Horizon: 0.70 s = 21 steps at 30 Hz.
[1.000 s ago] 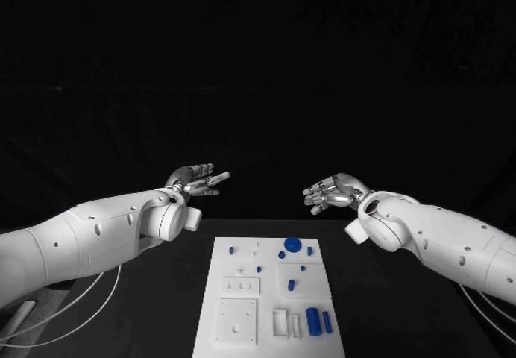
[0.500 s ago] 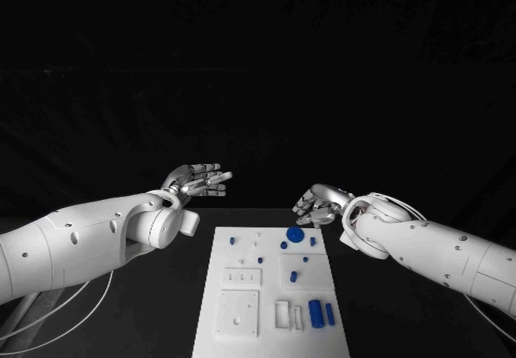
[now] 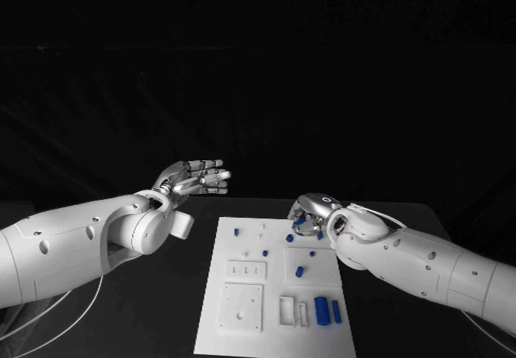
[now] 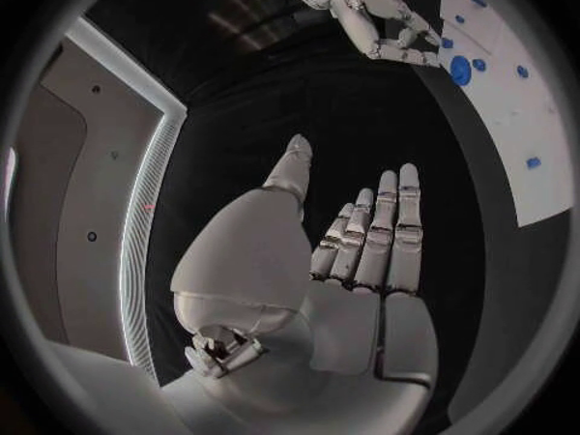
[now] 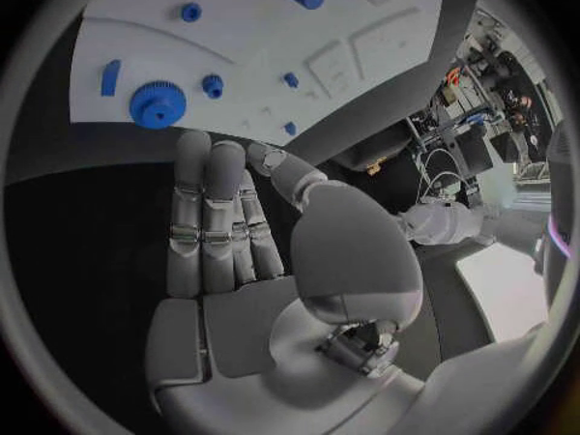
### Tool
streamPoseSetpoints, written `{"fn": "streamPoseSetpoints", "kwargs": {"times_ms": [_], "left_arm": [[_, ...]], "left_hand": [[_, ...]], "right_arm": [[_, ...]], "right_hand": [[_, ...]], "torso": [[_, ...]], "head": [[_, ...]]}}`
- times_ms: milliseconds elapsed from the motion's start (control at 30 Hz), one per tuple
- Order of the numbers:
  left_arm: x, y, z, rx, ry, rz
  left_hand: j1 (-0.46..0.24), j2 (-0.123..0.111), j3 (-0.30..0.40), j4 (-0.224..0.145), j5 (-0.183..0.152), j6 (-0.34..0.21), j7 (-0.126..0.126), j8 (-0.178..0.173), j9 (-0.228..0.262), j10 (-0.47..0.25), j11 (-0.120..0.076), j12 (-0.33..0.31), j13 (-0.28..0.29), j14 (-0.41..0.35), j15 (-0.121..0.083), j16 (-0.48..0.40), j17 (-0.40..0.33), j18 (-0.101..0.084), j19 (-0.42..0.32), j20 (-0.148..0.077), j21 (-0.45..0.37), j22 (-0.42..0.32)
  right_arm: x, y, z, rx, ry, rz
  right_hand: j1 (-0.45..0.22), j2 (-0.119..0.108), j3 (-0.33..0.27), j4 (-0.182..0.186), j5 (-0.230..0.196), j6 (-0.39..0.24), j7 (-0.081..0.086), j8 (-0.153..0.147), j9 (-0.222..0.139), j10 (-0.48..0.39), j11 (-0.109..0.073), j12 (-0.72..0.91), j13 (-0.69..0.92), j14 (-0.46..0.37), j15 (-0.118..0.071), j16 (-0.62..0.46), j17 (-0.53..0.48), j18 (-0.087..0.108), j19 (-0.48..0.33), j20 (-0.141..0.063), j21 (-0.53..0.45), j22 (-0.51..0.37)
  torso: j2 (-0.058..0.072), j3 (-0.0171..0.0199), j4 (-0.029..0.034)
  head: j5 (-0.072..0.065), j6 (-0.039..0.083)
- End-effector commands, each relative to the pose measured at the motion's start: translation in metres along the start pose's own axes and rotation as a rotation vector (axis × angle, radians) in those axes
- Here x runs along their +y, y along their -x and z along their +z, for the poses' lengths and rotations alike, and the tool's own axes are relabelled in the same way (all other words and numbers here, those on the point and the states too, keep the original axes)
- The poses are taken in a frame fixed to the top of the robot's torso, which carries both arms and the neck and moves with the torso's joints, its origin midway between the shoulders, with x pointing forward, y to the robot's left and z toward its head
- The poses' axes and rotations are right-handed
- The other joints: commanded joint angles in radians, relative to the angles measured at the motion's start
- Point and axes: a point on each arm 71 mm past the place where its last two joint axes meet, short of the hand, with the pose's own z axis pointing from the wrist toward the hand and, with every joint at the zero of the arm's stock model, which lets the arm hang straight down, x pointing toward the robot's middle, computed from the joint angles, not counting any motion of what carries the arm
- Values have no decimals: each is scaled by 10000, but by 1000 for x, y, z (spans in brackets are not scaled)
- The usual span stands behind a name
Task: Assemble the parts on the task board
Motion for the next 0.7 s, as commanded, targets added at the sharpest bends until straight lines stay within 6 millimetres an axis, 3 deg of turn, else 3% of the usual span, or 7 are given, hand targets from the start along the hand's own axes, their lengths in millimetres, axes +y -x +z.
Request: {"fn": "streamPoseSetpoints", "kwargs": {"times_ms": [33, 167, 367, 700], "left_arm": [[-8, -7, -2, 599, -435, -96], [-15, -10, -6, 736, -549, -43], [-22, -10, -9, 788, -665, 4], [-31, -11, -11, 881, -806, 56]], "left_hand": [[81, 29, 18, -69, -59, 74, 71, 35, 12, 52, -7, 44, 14, 35, -29, -50, 12, -86, -7, -32, -32, -10], [46, -38, 22, -42, -59, -75, 288, 20, -1, 18, 139, 43, 12, 75, 24, -51, 12, -106, -36, -23, -59, -22], [52, -126, 122, 52, -60, -58, 296, 28, 3, 48, 161, 44, 13, 55, 62, -75, 12, -153, -173, 7, -169, -43], [63, -182, 177, 111, -59, -17, 313, 30, 5, 25, 190, 42, 12, 63, 73, -66, 12, -164, -187, 12, -214, -33]], "right_arm": [[1, -1, 1, -490, -246, -814], [4, -8, 1, -535, -312, -1082], [5, -14, 2, -457, -432, -1262], [1, -22, 4, -417, -688, -1446]], "right_hand": [[18, -87, 74, 49, -60, 5, 33, 16, 13, -37, 47, 41, 10, -87, -5, 78, -87, -185, 83, -28, -167, 212], [151, -266, 294, -92, -237, -8, 17, 16, 12, -290, 103, 41, 10, -92, 23, 124, -113, -141, 126, -13, -170, 434], [155, -352, 261, -24, -369, -27, 7, 16, 10, -416, 124, 43, 11, -106, 30, 177, -124, -127, 198, -2, -255, 604], [257, -432, 209, 115, -608, -40, 6, 16, 10, -463, 138, 39, 9, -125, 44, 269, -197, -151, 364, 12, -706, 1013]], "torso": [[198, -21, 44], [316, -36, 64], [448, -56, 108], [643, -83, 194]], "head": [[-14, 21], [-41, -38], [-94, 17], [-106, -6]]}}
